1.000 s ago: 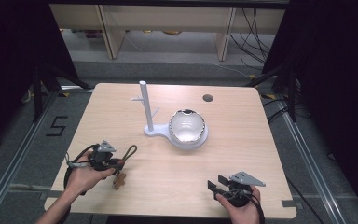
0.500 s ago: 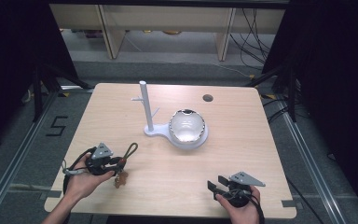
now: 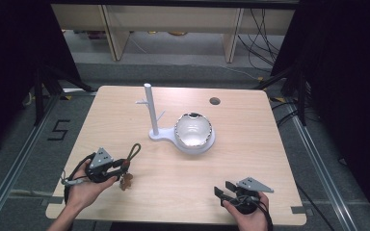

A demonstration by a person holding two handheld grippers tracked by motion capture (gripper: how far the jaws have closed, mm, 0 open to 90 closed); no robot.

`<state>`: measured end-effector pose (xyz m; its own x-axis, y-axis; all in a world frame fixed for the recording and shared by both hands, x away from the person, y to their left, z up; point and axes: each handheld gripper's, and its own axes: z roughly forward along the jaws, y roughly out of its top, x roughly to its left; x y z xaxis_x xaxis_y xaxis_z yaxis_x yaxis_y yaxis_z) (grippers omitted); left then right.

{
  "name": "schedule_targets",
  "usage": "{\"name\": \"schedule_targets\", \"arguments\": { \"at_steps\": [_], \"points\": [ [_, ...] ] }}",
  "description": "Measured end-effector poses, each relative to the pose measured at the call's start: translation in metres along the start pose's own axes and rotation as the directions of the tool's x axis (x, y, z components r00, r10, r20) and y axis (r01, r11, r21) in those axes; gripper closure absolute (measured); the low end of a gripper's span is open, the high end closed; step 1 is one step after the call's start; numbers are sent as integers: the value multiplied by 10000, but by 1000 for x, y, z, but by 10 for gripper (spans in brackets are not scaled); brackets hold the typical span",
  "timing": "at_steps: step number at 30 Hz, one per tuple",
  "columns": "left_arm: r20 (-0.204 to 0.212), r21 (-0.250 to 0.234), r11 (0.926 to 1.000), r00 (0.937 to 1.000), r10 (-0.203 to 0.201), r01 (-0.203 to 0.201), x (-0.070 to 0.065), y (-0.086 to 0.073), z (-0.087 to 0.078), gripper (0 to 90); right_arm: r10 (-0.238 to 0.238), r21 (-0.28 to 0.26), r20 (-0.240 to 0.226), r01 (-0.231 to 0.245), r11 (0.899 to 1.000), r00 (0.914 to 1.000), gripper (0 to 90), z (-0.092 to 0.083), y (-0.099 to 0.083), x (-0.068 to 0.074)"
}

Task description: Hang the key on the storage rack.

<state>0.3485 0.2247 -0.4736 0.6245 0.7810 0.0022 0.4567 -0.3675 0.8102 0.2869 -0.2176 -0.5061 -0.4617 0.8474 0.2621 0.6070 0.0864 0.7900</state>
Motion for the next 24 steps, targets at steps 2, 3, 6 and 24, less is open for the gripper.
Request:
{"name": "schedule_targets", "arguments": {
  "at_steps": [2, 3, 6, 24],
  "points": [
    [-40, -305, 9993, 9998, -195, 194, -1, 1, 0, 680, 28, 19, 25, -28, 10000, 10000, 467, 0, 0, 0],
    [-30, -303, 9994, 9998, -182, 181, -1, 1, -1, 680, 23, 21, 34, -23, 10000, 10000, 466, 0, 0, 0],
    [-155, -545, 9981, 9995, -290, 282, -1, 3, -2, 680, 20, 34, 35, -20, 10000, 10000, 463, 0, 0, 0],
    [-246, -1552, 9873, 9990, -374, 332, -3, 19, -9, 680, -25, 67, 196, 23, 10000, 9998, 447, 0, -1, -1]
  ]
}}
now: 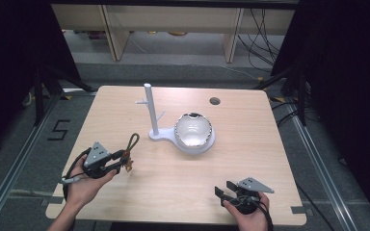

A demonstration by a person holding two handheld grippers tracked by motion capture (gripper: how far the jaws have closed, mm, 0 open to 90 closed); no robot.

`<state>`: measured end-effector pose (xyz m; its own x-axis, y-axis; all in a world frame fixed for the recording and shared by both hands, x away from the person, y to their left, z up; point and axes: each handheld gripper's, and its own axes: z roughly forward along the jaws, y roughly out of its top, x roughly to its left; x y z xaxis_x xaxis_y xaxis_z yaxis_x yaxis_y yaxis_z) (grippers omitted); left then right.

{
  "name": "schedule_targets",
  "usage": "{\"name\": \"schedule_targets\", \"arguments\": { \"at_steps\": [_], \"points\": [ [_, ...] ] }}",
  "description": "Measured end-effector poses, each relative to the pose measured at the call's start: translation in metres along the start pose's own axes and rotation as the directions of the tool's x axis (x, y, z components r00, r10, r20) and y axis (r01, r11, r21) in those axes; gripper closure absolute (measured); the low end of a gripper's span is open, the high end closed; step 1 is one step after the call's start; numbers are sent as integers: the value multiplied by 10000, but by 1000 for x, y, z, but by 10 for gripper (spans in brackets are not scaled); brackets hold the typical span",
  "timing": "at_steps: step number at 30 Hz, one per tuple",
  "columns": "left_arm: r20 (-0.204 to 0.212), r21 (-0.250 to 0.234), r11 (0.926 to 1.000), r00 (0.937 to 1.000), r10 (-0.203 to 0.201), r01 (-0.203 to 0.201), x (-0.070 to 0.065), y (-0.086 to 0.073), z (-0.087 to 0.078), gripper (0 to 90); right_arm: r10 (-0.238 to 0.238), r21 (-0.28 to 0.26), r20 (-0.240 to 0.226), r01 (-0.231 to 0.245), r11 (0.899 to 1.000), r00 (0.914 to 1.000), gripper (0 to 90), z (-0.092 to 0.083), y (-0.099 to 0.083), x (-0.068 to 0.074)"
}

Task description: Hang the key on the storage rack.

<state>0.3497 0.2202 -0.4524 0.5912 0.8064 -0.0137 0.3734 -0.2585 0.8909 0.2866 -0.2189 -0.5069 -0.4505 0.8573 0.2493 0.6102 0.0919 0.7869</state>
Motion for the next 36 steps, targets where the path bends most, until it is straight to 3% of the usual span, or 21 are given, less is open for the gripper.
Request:
{"name": "schedule_targets", "arguments": {
  "at_steps": [8, 23, 25, 26, 27, 32, 33, 36],
  "points": [
    [-18, -234, 9997, 10000, 36, -36, -2, 9, 0, 680, -102, 21, 182, 102, 9999, 9998, 447, -1, 0, -1],
    [-75, -602, 9981, 9999, 108, -112, -2, 25, -1, 680, -94, -121, 103, 95, 9999, 9999, 447, 0, 0, -1],
    [-109, -624, 9980, 9999, 129, -135, -1, 27, -1, 680, 365, -73, -34, -365, 9993, 9993, 447, -1, 0, 3],
    [-108, -646, 9978, 9999, 108, -114, -1, 29, -1, 680, 277, -73, 24, -276, 9996, 9996, 447, -1, 0, 2],
    [-54, -736, 9972, 9999, 101, -104, -1, 30, 0, 680, -124, -117, 119, 126, 9999, 9999, 447, -1, 1, -1],
    [-158, -806, 9967, 9998, 100, -113, 0, 35, -1, 680, -25, -128, -3, 24, 9999, 10000, 447, 0, 1, -1],
    [-172, -829, 9965, 9998, 79, -93, 0, 36, -1, 680, 529, -8, 29, -529, 9986, 9986, 447, -1, 0, 4],
    [-179, -904, 9959, 9998, 56, -72, 2, 38, -1, 680, 326, -78, 23, -326, 9994, 9995, 447, -1, 0, 3]
  ]
}}
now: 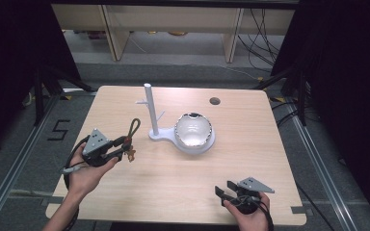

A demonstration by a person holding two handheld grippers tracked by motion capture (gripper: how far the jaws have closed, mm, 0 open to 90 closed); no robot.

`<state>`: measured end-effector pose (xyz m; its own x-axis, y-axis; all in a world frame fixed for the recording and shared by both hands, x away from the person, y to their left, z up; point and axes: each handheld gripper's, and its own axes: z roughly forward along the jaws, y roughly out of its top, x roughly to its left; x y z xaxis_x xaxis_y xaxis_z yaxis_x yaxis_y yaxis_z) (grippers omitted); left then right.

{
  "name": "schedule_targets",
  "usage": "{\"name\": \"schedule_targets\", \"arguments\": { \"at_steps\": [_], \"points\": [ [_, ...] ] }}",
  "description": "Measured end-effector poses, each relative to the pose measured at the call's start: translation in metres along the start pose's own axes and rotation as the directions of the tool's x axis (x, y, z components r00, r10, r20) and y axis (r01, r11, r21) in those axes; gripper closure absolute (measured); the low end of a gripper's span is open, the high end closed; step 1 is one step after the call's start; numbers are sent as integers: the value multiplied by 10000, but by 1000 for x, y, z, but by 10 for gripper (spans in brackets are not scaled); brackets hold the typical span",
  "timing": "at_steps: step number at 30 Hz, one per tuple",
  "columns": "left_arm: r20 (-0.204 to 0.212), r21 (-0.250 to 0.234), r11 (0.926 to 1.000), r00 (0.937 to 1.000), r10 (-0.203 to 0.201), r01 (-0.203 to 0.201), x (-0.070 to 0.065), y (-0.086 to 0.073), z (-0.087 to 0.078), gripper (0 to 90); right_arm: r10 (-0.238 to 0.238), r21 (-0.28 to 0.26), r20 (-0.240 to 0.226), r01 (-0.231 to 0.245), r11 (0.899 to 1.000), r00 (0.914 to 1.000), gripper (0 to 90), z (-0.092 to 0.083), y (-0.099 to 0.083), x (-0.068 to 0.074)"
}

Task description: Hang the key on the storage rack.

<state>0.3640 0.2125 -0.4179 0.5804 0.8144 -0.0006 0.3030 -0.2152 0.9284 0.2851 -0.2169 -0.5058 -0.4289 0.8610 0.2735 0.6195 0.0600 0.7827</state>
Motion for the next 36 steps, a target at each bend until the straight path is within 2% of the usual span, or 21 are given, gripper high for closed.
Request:
{"name": "schedule_targets", "arguments": {
  "at_steps": [3, 4, 9, 10, 11, 13, 14, 17, 19, 20, 21, 22, 23, 25, 26, 29, 31, 32, 33, 35, 36],
  "points": [
    [-52, -33, 10000, 10000, -22, 22, 1, 3, 0, 680, -76, 128, 169, 74, 9999, 9998, 447, -1, 0, 0],
    [-67, -71, 10000, 10000, -34, 33, 1, 4, 0, 680, -439, 73, 170, 438, 9990, 9989, 447, -1, 1, -3],
    [-98, -133, 9999, 9999, -86, 85, 3, 9, 1, 680, -487, 37, 179, 486, 9988, 9987, 447, 0, 1, -3],
    [-95, -150, 9999, 9999, -81, 80, 4, 9, 1, 680, 22, 92, 195, -24, 10000, 9998, 447, -1, 0, 1],
    [-102, -167, 9998, 9999, -108, 106, 4, 10, 2, 680, 11, -19, 9, -11, 10000, 10000, 447, 0, 0, 0],
    [-103, -209, 9997, 9999, -118, 116, 4, 12, 2, 680, -256, -13, 104, 257, 9997, 9996, 447, 0, 1, -2],
    [-97, -221, 9997, 9999, -100, 98, 5, 13, 2, 680, 58, 14, -21, -58, 10000, 10000, 447, 0, 0, 0],
    [-97, -286, 9995, 9999, -123, 120, 6, 15, 4, 680, -31, 136, 189, 28, 9999, 9998, 446, -2, 0, 0],
    [-137, -307, 9994, 9998, -150, 146, 6, 17, 4, 680, 4, -5, 29, -4, 10000, 10000, 447, 0, 0, 0],
    [-150, -308, 9994, 9998, -142, 137, 6, 18, 4, 680, -409, -31, 124, 410, 9992, 9991, 447, 0, 1, -3],
    [-164, -320, 9994, 9998, -142, 137, 6, 19, 4, 680, -404, -13, 120, 404, 9992, 9991, 447, -1, 1, -3],
    [-173, -346, 9993, 9997, -142, 136, 7, 19, 4, 680, -40, 53, 55, 40, 10000, 10000, 446, -1, 1, 0],
    [-181, -384, 9991, 9997, -159, 152, 7, 20, 4, 680, 3, 20, 31, -3, 10000, 10000, 446, -1, 1, 0],
    [-157, -463, 9988, 9997, -165, 158, 8, 22, 6, 680, -444, -34, 140, 444, 9990, 9989, 446, -1, 1, -3],
    [-165, -484, 9987, 9997, -170, 161, 8, 22, 6, 680, -18, 33, 34, 18, 10000, 10000, 446, -1, 0, 0],
    [-257, -447, 9989, 9995, -167, 155, 9, 24, 6, 680, -19, 32, 36, 19, 10000, 10000, 446, -1, 1, 0],
    [-277, -425, 9990, 9995, -178, 166, 9, 25, 8, 680, -456, -71, 116, 457, 9989, 9989, 446, -1, 1, -4],
    [-271, -410, 9990, 9995, -188, 176, 10, 25, 8, 680, -420, -47, 140, 420, 9991, 9990, 446, -1, 1, -3],
    [-275, -419, 9989, 9994, -221, 209, 10, 25, 9, 680, 2, 50, 53, -2, 10000, 10000, 446, -1, 1, 0],
    [-285, -427, 9989, 9994, -220, 208, 11, 26, 11, 680, -20, 35, 38, 20, 10000, 10000, 446, -1, 1, 0],
    [-293, -399, 9990, 9994, -201, 189, 11, 27, 12, 680, -444, -51, 135, 445, 9990, 9989, 445, -1, 1, -3]
  ]
}}
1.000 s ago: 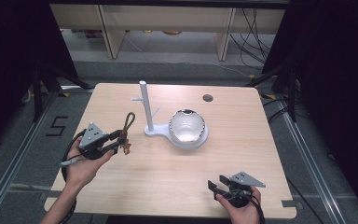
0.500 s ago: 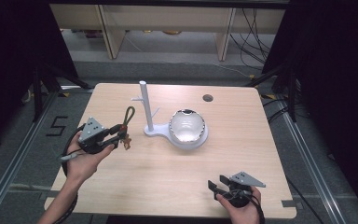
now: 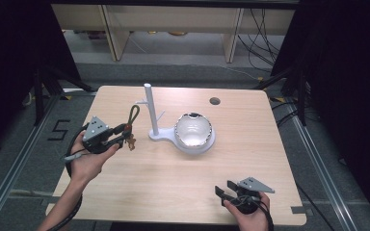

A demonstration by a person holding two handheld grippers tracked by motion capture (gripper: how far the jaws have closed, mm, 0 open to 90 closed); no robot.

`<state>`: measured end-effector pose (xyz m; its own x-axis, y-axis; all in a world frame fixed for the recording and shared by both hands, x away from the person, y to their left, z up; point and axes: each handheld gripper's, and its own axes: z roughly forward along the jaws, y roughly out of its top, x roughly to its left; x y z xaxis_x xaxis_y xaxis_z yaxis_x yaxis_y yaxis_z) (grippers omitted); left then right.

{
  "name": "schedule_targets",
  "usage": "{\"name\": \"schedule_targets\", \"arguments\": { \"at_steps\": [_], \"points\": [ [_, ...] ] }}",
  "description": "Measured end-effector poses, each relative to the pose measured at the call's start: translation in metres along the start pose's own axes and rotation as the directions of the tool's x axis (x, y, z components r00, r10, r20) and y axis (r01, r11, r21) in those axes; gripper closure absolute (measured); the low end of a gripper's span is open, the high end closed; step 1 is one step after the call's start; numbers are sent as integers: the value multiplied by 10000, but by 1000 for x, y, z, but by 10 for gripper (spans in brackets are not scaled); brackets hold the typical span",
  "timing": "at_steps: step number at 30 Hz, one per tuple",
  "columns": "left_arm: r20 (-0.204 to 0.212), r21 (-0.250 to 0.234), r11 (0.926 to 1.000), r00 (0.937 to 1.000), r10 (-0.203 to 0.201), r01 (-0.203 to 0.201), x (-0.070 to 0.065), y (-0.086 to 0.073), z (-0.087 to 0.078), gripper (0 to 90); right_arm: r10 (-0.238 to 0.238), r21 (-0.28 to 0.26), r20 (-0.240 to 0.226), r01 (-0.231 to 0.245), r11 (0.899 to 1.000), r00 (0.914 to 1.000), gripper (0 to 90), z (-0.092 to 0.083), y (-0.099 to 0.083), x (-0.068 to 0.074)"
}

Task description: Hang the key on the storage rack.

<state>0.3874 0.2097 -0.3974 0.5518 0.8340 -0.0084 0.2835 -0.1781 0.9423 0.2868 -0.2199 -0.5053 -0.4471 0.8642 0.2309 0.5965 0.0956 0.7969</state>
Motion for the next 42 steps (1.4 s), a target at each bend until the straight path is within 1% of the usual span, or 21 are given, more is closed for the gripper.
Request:
{"name": "schedule_targets", "arguments": {
  "at_steps": [2, 3, 9, 10, 11, 12, 13, 18, 19, 20, 21, 22, 23, 25, 26, 31, 32, 35, 38, 39, 42],
  "points": [
    [-10, -19, 10000, 10000, -36, 36, 1, 1, 1, 680, -5, 11, 7, 5, 10000, 10000, 445, 0, 0, 0],
    [-17, -35, 10000, 10000, -41, 41, 1, 2, 2, 680, 401, 92, -85, -401, 9992, 9992, 446, 0, 0, 3],
    [-49, -1, 10000, 10000, -34, 34, 3, 6, 6, 680, 433, 119, -69, -432, 9990, 9990, 445, -1, 0, 3],
    [-47, -25, 10000, 10000, -55, 55, 3, 7, 7, 680, 237, 19, -63, -237, 9997, 9997, 445, 0, 0, 1],
    [-59, -28, 10000, 10000, -53, 53, 3, 7, 8, 680, 226, 5, -57, -226, 9997, 9997, 445, 0, 0, 1],
    [-62, -17, 10000, 10000, -72, 72, 3, 8, 8, 680, -93, -54, 10, 93, 9999, 10000, 445, 0, 0, -1],
    [-71, 12, 10000, 10000, -68, 68, 4, 8, 9, 680, 10, 2, -19, -10, 10000, 10000, 445, -1, 0, 0],
    [-85, 47, 9999, 9999, -147, 148, 6, 9, 13, 680, -27, 59, 22, 27, 10000, 10000, 445, -2, 1, -1],
    [-96, 69, 9998, 9998, -163, 164, 6, 9, 13, 680, 172, 89, -123, -171, 9998, 9998, 445, -1, 0, 0],
    [-87, 59, 9998, 9998, -176, 176, 6, 9, 14, 680, 177, 73, -117, -176, 9998, 9998, 445, -1, 0, 0],
    [-91, 82, 9998, 9998, -181, 182, 7, 9, 15, 680, 160, 127, -69, -159, 9998, 9998, 444, -1, 0, 0],
    [-64, 46, 9998, 9998, -187, 187, 7, 9, 16, 680, 174, 84, -120, -173, 9998, 9998, 444, -1, 0, 0],
    [-117, 118, 9998, 9998, -177, 178, 7, 10, 16, 680, 159, 102, -109, -158, 9998, 9998, 445, -1, 0, 0],
    [-129, 80, 9996, 9995, -271, 272, 8, 10, 17, 680, 163, 104, -111, -162, 9998, 9998, 444, -1, 0, 0],
    [-128, 121, 9997, 9997, -228, 230, 9, 10, 17, 680, 167, 98, -107, -166, 9998, 9998, 444, -1, 0, 0],
    [-142, 97, 9996, 9995, -273, 275, 10, 11, 20, 680, 158, 104, -101, -157, 9998, 9998, 443, -1, 0, 0],
    [-142, 113, 9995, 9995, -279, 280, 10, 12, 20, 680, 9, 65, -29, -8, 10000, 10000, 443, 0, 0, -1],
    [-151, 110, 9995, 9995, -290, 291, 10, 13, 23, 680, 165, 102, -107, -164, 9998, 9998, 443, -1, 0, 0],
    [-153, 87, 9993, 9992, -374, 375, 11, 13, 25, 680, 174, 100, -104, -173, 9998, 9998, 443, -1, 0, 0],
    [-194, 129, 9992, 9991, -365, 367, 11, 13, 25, 680, -27, 60, 40, 27, 10000, 10000, 443, -2, 0, -1],
    [-189, 122, 9991, 9990, -398, 400, 12, 14, 27, 680, -63, 64, 71, 62, 10000, 10000, 443, -2, 0, -2]
  ]
}}
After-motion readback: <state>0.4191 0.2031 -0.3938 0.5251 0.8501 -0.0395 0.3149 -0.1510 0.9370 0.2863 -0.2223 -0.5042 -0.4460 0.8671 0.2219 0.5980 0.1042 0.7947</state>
